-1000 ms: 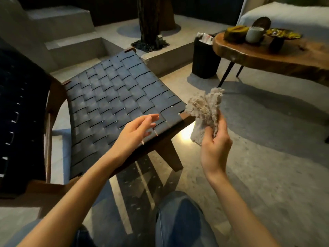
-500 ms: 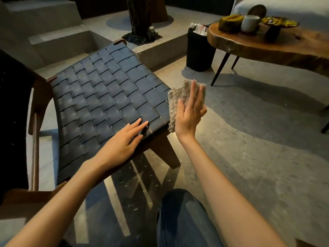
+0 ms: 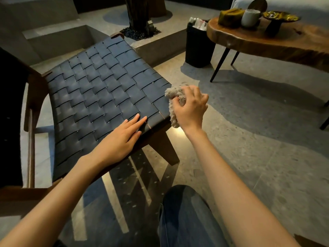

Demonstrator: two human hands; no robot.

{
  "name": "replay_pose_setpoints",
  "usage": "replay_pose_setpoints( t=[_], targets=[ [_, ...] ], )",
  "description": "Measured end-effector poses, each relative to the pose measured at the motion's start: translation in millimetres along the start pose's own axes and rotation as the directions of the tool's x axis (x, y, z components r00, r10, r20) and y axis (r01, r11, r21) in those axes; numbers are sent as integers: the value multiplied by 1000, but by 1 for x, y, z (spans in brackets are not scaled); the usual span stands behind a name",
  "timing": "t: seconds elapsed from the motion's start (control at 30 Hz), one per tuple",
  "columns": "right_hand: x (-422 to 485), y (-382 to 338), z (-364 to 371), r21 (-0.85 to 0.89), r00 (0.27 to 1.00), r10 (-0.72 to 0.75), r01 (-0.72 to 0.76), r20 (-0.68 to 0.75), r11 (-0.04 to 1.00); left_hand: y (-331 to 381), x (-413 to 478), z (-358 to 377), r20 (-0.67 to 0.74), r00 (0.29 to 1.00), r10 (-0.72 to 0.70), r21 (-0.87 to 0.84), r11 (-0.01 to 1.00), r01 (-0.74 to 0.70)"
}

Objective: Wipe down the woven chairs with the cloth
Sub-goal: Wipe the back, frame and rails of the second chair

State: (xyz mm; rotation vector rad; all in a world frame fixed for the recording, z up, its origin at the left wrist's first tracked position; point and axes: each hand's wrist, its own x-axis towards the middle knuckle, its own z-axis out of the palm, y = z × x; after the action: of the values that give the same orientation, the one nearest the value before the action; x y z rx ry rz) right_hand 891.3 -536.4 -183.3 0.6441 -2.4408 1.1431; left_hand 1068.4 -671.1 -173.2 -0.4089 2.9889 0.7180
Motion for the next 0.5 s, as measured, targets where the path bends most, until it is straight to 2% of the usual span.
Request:
replay_pose_setpoints(
  t=[0.07, 0.13, 0.23, 0.3, 0.4, 0.5],
  targets=[
    [6, 5, -4, 24, 991, -116, 115, 66, 993, 2, -1, 0, -5, 1000, -3, 6, 1000, 3],
    [10, 12, -5, 162, 991, -101, 85, 91, 983, 4, -2, 1, -7, 1000, -5, 10, 1000, 5],
    [8, 13, -3, 408, 976, 188, -216, 108, 887, 8, -5, 1, -1, 1000, -22, 30, 999, 22],
    [-2, 1, 5, 425, 930, 365, -344, 33, 838, 11, -9, 1, 8, 999, -32, 45, 998, 32],
    [-19, -21, 16, 431, 865, 498, -427, -61, 795, 15, -14, 0, 32, 998, -52, 68, 996, 50],
    [-28, -29, 20, 341, 844, 526, -466, -106, 816, 16, -18, 0, 40, 997, -66, 81, 995, 62]
  ],
)
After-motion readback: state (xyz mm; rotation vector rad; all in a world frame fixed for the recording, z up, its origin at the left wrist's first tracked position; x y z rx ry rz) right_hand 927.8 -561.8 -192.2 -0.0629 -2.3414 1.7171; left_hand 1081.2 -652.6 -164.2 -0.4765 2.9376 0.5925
